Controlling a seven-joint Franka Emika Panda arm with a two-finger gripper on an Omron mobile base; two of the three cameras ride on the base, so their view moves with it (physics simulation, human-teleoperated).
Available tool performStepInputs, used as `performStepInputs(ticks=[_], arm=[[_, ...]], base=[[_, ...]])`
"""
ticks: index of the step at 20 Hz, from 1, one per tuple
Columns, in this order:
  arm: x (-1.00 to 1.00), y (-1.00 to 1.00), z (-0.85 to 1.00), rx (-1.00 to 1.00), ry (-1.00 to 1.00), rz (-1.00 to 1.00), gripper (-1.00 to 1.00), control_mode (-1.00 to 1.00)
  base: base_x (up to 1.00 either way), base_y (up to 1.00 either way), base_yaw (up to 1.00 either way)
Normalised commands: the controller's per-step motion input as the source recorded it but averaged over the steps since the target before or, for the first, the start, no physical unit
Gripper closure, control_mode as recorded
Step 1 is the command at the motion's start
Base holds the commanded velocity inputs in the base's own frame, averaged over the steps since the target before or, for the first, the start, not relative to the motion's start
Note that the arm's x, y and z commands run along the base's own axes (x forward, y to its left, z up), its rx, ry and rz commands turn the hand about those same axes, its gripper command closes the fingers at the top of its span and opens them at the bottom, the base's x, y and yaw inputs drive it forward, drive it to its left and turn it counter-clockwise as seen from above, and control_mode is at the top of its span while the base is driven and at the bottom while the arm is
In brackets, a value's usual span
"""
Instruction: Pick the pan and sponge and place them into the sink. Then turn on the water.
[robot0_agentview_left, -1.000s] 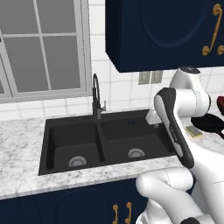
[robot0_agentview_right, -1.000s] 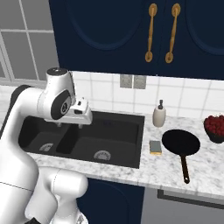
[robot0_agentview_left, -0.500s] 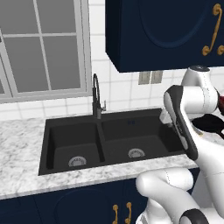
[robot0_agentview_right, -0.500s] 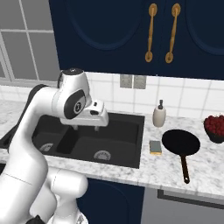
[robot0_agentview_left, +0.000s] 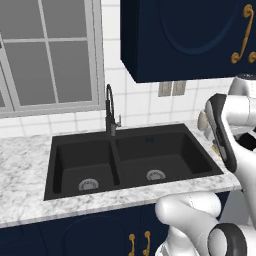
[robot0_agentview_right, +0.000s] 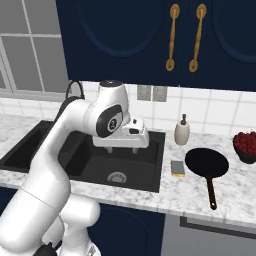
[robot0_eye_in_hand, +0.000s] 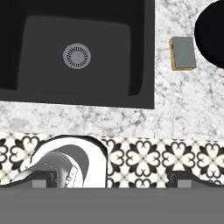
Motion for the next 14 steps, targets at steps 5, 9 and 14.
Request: performStepInputs(ticks=[5,9,14], arm=[[0.00,-0.76,-0.29,0.00,0.03,0.00,-1.00,-1.00],[0.00,-0.71,-0.34,0.00,0.01,0.00,-1.00,-1.00],[0.00,-0.77,-0.28,0.00,0.00,0.00,-1.00,-1.00]], base=[[0.00,0.00,0.00],[0.00,0.00,0.00],[0.00,0.00,0.00]])
